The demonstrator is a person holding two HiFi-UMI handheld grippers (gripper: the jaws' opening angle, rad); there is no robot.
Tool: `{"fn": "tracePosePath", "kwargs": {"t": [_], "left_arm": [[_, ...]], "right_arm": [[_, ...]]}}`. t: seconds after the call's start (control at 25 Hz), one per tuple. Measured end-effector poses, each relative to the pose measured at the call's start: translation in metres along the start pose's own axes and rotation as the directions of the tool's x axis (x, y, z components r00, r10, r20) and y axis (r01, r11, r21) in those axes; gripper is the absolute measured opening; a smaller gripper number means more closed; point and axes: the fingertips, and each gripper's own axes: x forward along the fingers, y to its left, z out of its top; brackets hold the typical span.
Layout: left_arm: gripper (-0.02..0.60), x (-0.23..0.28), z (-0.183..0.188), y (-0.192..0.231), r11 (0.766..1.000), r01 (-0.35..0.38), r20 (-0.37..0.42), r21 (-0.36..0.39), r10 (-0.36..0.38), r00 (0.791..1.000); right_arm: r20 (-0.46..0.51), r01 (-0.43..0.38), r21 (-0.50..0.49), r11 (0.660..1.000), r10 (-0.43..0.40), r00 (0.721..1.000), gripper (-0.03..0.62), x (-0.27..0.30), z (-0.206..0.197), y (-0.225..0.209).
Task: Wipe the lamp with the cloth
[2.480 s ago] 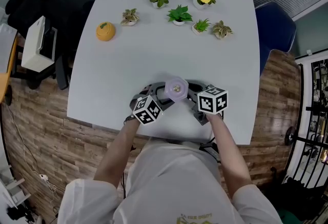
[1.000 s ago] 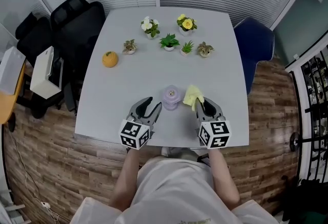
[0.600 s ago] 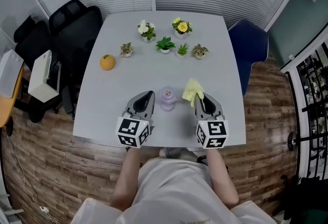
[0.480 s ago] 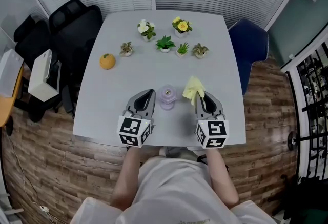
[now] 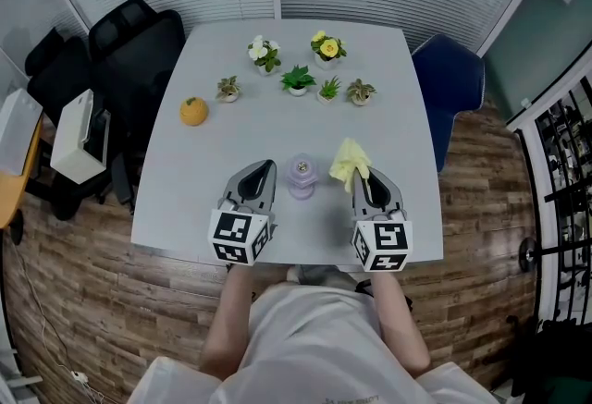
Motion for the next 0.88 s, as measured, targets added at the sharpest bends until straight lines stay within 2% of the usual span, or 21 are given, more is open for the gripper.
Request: {"fn": "tracePosePath", "kwargs": {"t": [0.88], "left_arm": [[0.002,0.0007,-0.0028,-0.0016,1.0,0.011,0.01,-0.004,-0.011,1.0]], "right_arm": [[-0.012,-0.007,-0.016,1.0,0.007,1.0,0.043,0.0007,-0.004,0.0015]]}}
